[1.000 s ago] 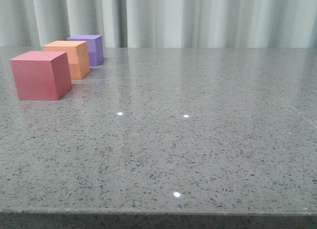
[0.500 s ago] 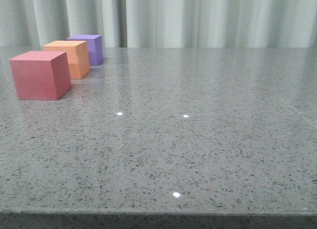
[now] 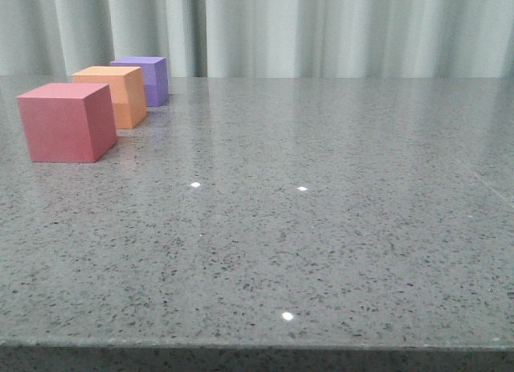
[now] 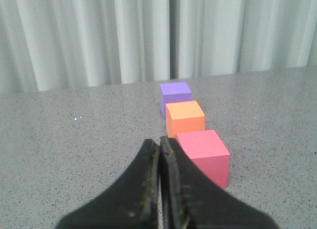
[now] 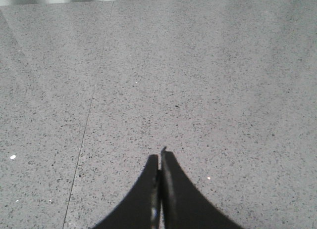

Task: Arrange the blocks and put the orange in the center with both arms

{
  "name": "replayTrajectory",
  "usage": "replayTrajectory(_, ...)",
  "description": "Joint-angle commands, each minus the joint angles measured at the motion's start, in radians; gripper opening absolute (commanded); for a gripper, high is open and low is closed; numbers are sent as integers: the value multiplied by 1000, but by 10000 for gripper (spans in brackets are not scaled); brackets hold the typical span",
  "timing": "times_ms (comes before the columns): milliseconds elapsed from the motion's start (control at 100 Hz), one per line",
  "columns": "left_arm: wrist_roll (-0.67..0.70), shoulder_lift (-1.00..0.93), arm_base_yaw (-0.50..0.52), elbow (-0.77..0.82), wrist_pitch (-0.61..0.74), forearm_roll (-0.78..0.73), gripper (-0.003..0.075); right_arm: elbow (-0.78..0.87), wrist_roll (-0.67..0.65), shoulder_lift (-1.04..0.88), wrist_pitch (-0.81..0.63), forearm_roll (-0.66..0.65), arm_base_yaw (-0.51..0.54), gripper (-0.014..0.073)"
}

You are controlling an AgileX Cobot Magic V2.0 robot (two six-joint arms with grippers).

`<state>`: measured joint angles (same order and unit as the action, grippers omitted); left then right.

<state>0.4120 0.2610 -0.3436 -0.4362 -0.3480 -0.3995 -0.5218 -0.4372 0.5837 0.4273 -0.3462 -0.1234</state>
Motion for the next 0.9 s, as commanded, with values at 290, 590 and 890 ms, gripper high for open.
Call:
replayTrajectory(290,-184,-184,214,178,229,253,-20,-26,7,-2,-71,-24,4,-69)
replayTrajectory(590,-184,-282,264,391,365,253,-20,-26,7,-2,-71,-24,4,-69)
replayTrajectory(890,-184,-302,266,481,449,253,-20,-25,7,-2,-74,-24,4,-69)
